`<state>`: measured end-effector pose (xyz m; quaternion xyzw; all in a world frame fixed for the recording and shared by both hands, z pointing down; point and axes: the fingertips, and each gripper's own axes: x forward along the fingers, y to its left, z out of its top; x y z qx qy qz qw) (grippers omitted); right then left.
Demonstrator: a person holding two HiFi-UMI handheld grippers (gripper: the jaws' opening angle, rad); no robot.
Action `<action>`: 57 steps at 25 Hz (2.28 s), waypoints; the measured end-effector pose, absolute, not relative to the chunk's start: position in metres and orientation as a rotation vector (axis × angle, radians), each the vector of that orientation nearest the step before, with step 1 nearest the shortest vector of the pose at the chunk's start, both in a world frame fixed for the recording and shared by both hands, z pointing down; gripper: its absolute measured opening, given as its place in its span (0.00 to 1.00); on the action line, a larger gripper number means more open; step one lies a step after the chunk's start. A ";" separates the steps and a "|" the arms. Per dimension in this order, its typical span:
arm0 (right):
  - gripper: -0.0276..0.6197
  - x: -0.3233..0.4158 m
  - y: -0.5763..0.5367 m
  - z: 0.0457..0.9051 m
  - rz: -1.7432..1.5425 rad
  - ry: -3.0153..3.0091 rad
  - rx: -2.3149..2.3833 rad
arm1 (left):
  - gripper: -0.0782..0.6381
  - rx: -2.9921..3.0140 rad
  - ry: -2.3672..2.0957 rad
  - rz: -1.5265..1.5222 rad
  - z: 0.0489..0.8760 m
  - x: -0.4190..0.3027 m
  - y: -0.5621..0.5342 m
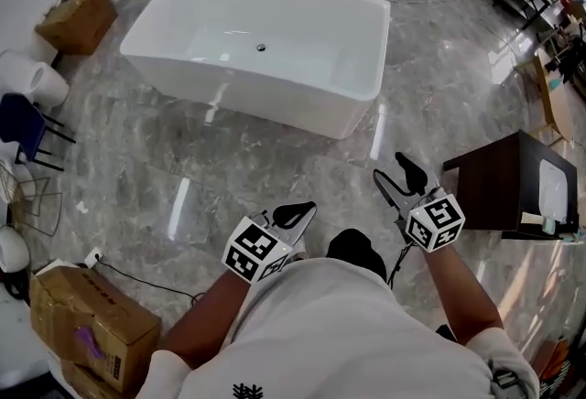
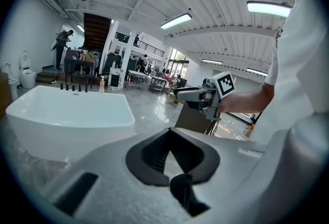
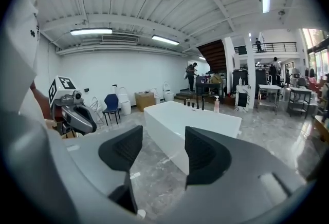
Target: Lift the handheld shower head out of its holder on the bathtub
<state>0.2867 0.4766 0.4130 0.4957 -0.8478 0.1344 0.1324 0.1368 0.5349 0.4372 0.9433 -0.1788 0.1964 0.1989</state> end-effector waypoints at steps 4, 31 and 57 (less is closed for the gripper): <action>0.45 0.296 0.438 0.412 0.375 -2.466 1.399 | 0.12 2.613 -0.548 0.532 0.440 0.141 0.502; 0.42 0.354 0.093 0.448 0.403 -2.663 1.012 | 0.12 2.481 -0.933 0.551 0.427 0.245 0.228; 0.39 0.164 -0.093 0.471 0.355 -2.414 1.253 | 0.12 2.563 -0.822 0.452 0.422 -0.022 0.073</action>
